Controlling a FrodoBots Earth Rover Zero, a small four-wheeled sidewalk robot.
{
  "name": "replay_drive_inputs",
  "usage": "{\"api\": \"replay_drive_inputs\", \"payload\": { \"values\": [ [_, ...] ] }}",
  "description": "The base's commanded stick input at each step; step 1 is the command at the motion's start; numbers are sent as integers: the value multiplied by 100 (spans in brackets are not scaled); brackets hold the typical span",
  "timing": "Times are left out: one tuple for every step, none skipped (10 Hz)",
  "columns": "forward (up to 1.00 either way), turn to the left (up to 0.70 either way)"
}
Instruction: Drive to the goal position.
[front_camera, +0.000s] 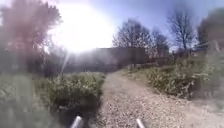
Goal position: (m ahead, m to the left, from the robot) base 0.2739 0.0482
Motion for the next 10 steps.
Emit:
{"api": "replay_drive_inputs", "payload": {
  "values": [
    [50,0],
    [50,0],
    [50,0],
    [50,0],
    [50,-9],
    [50,-43],
    [50,-29],
    [50,-8],
    [50,0],
    [50,0]
  ]
}}
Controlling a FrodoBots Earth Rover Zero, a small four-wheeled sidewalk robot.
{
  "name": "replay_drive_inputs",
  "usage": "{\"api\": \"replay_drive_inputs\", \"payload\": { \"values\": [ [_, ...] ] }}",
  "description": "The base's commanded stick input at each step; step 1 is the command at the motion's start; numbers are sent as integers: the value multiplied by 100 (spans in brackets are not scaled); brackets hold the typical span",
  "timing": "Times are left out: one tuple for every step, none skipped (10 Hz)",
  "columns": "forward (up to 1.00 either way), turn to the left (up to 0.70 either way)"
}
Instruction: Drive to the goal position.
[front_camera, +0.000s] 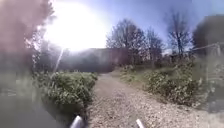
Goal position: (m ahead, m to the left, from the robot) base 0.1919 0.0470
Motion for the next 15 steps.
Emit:
{"api": "replay_drive_inputs", "payload": {
  "values": [
    [50,0],
    [50,0],
    [50,0],
    [50,0],
    [50,0],
    [50,0],
    [50,0],
    [50,0],
    [50,0],
    [50,0],
    [50,0],
    [50,0],
    [50,0],
    [50,0],
    [50,0]
  ]
}}
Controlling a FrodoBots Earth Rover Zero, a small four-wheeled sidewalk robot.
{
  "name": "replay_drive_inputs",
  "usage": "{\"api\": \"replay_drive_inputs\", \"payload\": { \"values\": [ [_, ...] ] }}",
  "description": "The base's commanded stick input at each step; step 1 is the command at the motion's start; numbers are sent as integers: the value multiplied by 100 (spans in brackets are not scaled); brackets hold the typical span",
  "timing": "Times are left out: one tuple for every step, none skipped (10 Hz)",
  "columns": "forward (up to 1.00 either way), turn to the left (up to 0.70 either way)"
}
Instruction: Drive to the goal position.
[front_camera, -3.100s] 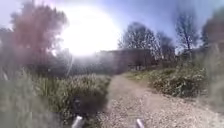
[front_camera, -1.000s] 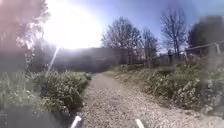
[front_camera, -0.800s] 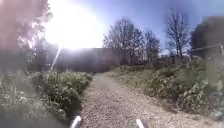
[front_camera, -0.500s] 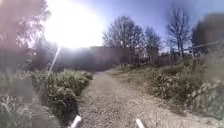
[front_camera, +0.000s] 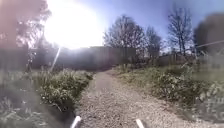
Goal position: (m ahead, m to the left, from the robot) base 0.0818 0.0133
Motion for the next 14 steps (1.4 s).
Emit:
{"api": "replay_drive_inputs", "payload": {
  "values": [
    [50,0],
    [50,0],
    [50,0],
    [50,0],
    [50,0],
    [50,0],
    [50,0],
    [50,0],
    [50,0],
    [50,0],
    [50,0],
    [50,0],
    [50,0],
    [50,0]
  ]
}}
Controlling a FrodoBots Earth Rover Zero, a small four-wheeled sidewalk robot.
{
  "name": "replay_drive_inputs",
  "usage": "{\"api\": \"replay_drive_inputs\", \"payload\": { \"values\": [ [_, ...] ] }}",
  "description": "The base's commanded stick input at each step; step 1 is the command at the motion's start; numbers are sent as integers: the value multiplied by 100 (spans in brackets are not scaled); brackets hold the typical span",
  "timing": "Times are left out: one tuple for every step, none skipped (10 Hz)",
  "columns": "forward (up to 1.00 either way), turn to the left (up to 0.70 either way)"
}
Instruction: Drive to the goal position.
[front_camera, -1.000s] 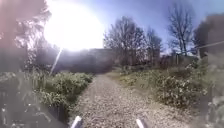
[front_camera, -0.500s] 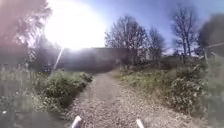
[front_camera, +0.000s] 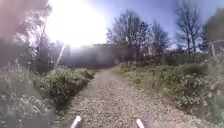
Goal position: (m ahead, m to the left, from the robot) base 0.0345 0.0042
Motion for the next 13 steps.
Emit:
{"api": "replay_drive_inputs", "payload": {
  "values": [
    [50,0],
    [50,0],
    [50,0],
    [50,0],
    [50,0],
    [50,0],
    [50,0],
    [50,0],
    [50,0],
    [50,0],
    [50,0],
    [50,0],
    [50,0]
  ]
}}
